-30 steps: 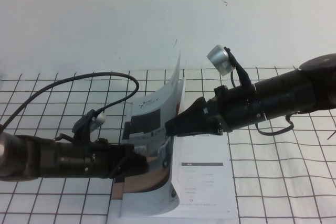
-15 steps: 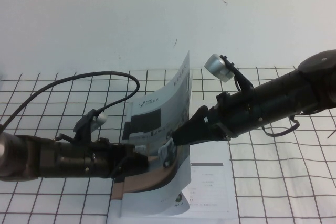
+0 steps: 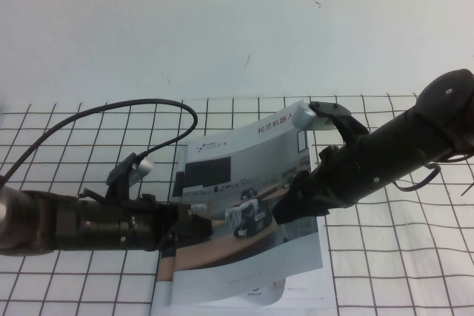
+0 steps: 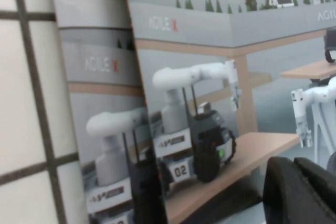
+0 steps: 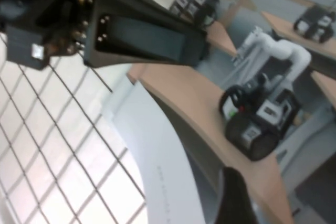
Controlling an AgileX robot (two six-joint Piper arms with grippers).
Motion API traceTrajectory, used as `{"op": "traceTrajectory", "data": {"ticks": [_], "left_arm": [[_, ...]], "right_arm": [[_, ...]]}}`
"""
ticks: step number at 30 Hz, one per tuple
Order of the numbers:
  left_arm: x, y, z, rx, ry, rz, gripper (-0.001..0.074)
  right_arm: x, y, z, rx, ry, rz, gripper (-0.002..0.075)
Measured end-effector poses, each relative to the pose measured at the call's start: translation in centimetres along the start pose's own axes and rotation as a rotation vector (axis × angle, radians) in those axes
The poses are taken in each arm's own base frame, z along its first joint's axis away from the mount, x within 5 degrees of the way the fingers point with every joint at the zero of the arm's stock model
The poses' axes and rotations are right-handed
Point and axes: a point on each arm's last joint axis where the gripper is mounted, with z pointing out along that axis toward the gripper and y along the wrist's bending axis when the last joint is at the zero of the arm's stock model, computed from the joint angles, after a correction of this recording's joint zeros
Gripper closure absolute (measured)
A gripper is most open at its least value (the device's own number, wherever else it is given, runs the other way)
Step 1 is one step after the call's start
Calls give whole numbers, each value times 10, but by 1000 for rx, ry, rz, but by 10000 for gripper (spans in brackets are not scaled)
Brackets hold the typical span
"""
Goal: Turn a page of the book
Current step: Open the closed book
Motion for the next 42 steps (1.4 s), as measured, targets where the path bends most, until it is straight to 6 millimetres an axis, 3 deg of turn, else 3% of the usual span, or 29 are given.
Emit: {"op": "traceTrajectory", "data": {"ticks": [8,18,23,31,42], "left_arm": [[0,-2,0,17,3,9,738],[1,-2,0,27,5,31,738],[-3,-11,-6,37,-16,87,738],[-16,-72,-53,74,-160,287,738],[11,-152,-130,47,-277,539,738]], "right_arm": [[2,-2,-1,23,18,23,319],[-12,30,-22,-128,-135,-8,319],[-16,36,-26,-163,-176,-22,319],[-19,49,-20,-213,-208,-55,319],[-23,56,-18,-248,-254,-71,319]]}}
